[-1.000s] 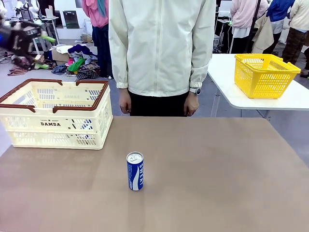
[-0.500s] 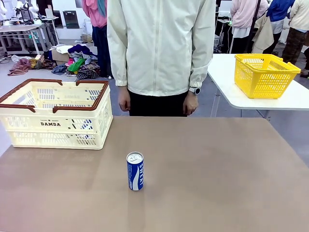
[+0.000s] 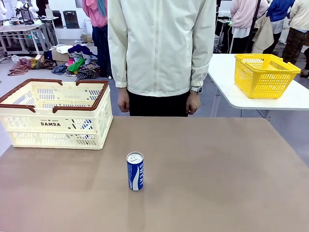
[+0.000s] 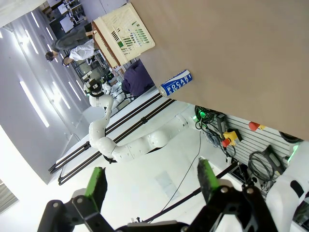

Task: Place the drinks into the Shopping basket.
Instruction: Pick up one drink and place it into the Shopping basket.

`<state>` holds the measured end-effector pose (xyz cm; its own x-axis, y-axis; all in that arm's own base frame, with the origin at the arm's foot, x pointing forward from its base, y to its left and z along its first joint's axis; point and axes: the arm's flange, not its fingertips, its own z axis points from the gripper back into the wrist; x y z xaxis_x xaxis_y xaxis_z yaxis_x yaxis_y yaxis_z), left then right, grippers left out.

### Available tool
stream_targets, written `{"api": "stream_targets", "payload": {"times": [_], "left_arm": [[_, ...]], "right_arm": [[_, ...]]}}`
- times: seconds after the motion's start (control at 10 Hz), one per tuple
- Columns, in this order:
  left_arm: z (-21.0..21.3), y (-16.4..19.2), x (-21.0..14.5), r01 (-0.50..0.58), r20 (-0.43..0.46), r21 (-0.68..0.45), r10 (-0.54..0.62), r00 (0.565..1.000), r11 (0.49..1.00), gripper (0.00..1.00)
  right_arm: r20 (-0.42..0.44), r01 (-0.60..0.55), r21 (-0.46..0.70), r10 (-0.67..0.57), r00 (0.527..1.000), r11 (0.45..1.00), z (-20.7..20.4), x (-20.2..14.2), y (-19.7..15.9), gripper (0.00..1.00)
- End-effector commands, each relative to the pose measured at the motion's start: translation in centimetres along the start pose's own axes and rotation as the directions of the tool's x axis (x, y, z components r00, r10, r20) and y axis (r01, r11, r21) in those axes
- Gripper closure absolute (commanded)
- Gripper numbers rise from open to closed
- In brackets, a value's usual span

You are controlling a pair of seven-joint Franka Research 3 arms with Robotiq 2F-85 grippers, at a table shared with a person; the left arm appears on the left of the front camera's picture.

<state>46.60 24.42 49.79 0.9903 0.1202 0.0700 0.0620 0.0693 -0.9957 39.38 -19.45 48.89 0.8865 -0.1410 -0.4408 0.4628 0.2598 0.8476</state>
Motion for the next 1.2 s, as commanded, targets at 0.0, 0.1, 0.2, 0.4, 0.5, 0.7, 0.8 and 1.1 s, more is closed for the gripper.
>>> {"api": "stream_targets", "payload": {"times": [0.0, 0.1, 0.2, 0.4, 0.5, 0.7, 0.8, 1.1], "left_arm": [[-0.2, -0.2, -0.2, -0.003, 0.014, -0.013, 0.003, 1.000, 1.000, 0.00], [-0.2, -0.2, -0.2, -0.003, 0.014, -0.013, 0.003, 1.000, 1.000, 0.00], [-0.2, -0.2, -0.2, -0.003, 0.014, -0.013, 0.003, 1.000, 1.000, 0.00], [-0.2, -0.2, -0.2, -0.003, 0.014, -0.013, 0.003, 1.000, 1.000, 0.00], [-0.2, -0.2, -0.2, -0.003, 0.014, -0.013, 0.003, 1.000, 1.000, 0.00], [-0.2, -0.2, -0.2, -0.003, 0.014, -0.013, 0.003, 1.000, 1.000, 0.00], [-0.2, -0.2, -0.2, -0.003, 0.014, -0.013, 0.003, 1.000, 1.000, 0.00], [-5.4, -6.2, -3.0, 0.055, -0.179, 0.030, -0.048, 0.983, 0.998, 0.00]], "right_arm": [[0.006, 0.018, -0.015, -0.017, 1.000, 1.000, 0.0, -0.3, 0.2, 0.00], [0.006, 0.018, -0.015, -0.017, 1.000, 1.000, 0.0, -0.3, 0.2, 0.00], [0.006, 0.018, -0.015, -0.017, 1.000, 1.000, 0.0, -0.3, 0.2, 0.00], [0.006, 0.018, -0.015, -0.017, 1.000, 1.000, 0.0, -0.3, 0.2, 0.00], [0.006, 0.018, -0.015, -0.017, 1.000, 1.000, 0.0, -0.3, 0.2, 0.00], [0.006, 0.018, -0.015, -0.017, 1.000, 1.000, 0.0, -0.3, 0.2, 0.00], [0.006, 0.018, -0.015, -0.017, 1.000, 1.000, 0.0, -0.3, 0.2, 0.00], [0.006, 0.018, -0.015, -0.017, 1.000, 1.000, 0.0, -0.3, 0.2, 0.00]]}}
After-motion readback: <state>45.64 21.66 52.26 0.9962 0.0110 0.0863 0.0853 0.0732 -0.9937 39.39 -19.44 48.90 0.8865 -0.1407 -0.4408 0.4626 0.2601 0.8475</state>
